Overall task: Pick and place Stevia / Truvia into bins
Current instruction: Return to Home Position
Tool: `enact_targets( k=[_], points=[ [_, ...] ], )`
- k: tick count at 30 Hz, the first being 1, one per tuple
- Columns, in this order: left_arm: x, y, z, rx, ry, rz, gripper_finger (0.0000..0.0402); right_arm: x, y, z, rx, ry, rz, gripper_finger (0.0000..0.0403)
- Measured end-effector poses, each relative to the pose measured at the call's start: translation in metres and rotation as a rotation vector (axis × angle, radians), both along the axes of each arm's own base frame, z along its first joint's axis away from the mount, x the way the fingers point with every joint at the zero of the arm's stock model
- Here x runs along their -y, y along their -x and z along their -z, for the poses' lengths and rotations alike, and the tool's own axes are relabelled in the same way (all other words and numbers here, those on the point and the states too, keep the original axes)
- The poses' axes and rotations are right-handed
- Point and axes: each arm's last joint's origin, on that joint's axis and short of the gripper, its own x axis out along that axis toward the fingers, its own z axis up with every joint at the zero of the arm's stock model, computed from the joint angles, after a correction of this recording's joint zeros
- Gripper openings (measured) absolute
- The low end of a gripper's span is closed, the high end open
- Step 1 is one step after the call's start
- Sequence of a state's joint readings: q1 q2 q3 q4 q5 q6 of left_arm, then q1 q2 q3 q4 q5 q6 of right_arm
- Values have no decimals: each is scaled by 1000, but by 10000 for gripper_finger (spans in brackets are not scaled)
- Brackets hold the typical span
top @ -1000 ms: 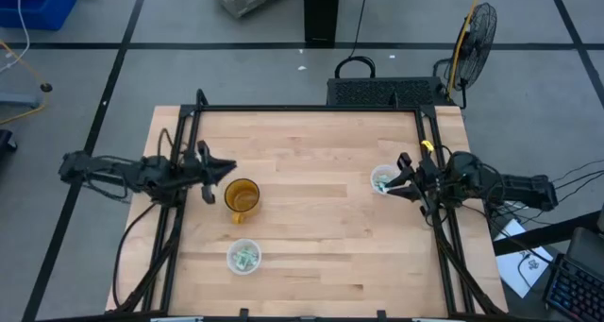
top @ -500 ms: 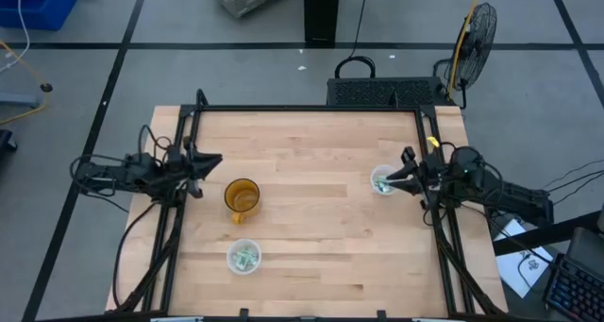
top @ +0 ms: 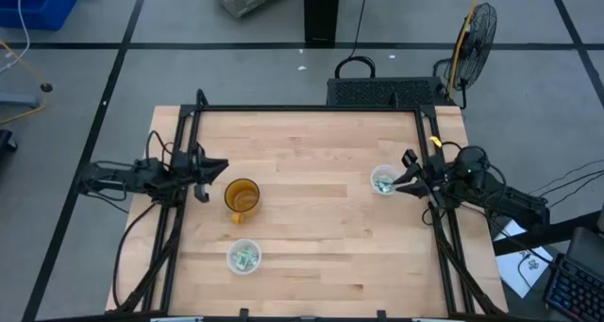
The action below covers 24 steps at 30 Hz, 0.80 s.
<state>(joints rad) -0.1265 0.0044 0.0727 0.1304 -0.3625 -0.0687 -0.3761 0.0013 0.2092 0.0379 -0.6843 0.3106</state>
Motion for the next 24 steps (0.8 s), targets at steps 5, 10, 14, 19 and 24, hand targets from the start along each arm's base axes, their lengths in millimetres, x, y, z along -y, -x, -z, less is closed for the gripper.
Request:
enact_targets(
  k=[5, 10, 14, 19, 24],
  points=[
    [1, -4, 14, 9, -4, 4, 51, -3, 5, -11, 57, 3, -125, 75],
    [1, -4, 14, 14, 5, 6, 51, -4, 7, -16, 101, 46, -171, 75],
    [1, -4, 15, 3, 22, 2, 51, 1, 3, -8, 97, 14, -42, 75],
    [0, -5, 16, -1, 22, 0, 51, 10, -7, 17, 57, -93, 150, 75],
    [0, -5, 16, 6, 48, 5, 51, 11, -6, 17, 138, -85, 180, 75]
  ],
)
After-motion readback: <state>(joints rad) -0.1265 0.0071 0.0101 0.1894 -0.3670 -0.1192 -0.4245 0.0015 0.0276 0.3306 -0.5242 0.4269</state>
